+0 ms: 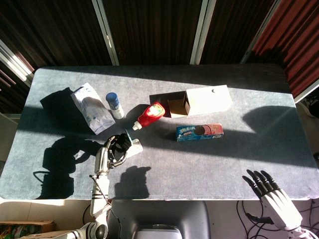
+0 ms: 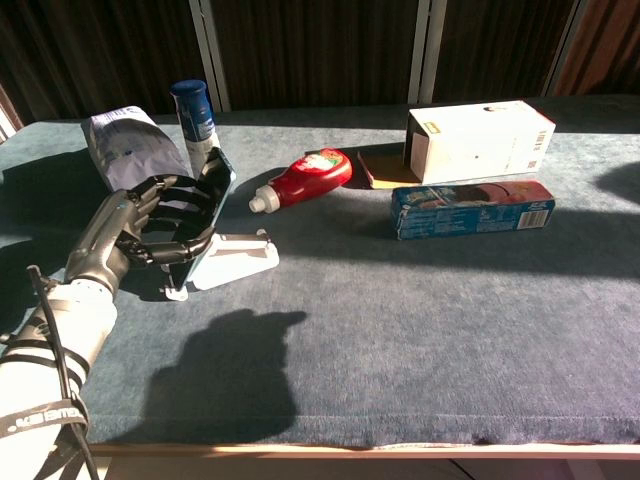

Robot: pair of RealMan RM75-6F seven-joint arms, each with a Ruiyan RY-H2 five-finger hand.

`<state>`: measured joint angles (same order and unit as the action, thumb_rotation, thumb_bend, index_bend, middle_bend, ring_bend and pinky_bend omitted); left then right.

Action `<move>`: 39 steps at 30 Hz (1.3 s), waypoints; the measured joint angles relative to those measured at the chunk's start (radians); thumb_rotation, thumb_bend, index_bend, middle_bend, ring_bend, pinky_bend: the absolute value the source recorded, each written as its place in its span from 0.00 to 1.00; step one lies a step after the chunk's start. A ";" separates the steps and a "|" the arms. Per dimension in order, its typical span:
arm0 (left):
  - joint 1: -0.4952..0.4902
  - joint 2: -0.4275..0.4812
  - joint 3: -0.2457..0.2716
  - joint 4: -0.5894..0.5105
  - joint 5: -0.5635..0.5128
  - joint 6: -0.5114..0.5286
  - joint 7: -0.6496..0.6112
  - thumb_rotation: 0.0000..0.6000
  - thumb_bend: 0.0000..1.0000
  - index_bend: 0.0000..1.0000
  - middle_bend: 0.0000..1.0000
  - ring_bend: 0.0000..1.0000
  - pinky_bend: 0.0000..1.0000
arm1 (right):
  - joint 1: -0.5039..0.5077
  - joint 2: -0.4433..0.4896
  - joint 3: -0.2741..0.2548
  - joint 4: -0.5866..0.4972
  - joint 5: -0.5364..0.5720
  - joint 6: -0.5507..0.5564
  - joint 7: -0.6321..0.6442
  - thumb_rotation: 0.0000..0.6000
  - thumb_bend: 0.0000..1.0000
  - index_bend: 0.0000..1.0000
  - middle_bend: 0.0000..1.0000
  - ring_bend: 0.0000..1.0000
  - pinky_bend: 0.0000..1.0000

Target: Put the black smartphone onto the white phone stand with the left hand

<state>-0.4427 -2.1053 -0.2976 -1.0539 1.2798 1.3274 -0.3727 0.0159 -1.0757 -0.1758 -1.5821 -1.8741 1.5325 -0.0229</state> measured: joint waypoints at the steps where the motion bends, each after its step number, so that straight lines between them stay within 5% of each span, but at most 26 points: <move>1: 0.000 0.000 0.001 0.005 0.001 -0.001 -0.003 1.00 0.48 0.88 1.00 0.69 0.24 | -0.001 0.000 0.000 0.000 0.000 0.001 0.000 1.00 0.25 0.00 0.00 0.00 0.00; 10: 0.003 0.002 0.010 0.022 0.006 -0.024 -0.019 1.00 0.46 0.77 0.97 0.65 0.23 | 0.000 0.000 0.001 -0.001 0.003 -0.002 -0.003 1.00 0.25 0.00 0.00 0.00 0.00; 22: -0.002 0.008 0.019 0.037 0.020 -0.047 -0.045 1.00 0.44 0.60 0.72 0.47 0.15 | 0.000 0.001 0.001 0.000 0.001 0.000 0.001 1.00 0.25 0.00 0.00 0.00 0.00; 39: -0.003 0.016 0.023 0.026 0.017 -0.072 -0.047 1.00 0.38 0.17 0.19 0.09 0.05 | -0.002 0.003 0.000 0.002 -0.002 0.007 0.007 1.00 0.25 0.00 0.00 0.00 0.00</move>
<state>-0.4455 -2.0897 -0.2748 -1.0282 1.2972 1.2550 -0.4198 0.0137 -1.0726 -0.1758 -1.5799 -1.8765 1.5391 -0.0161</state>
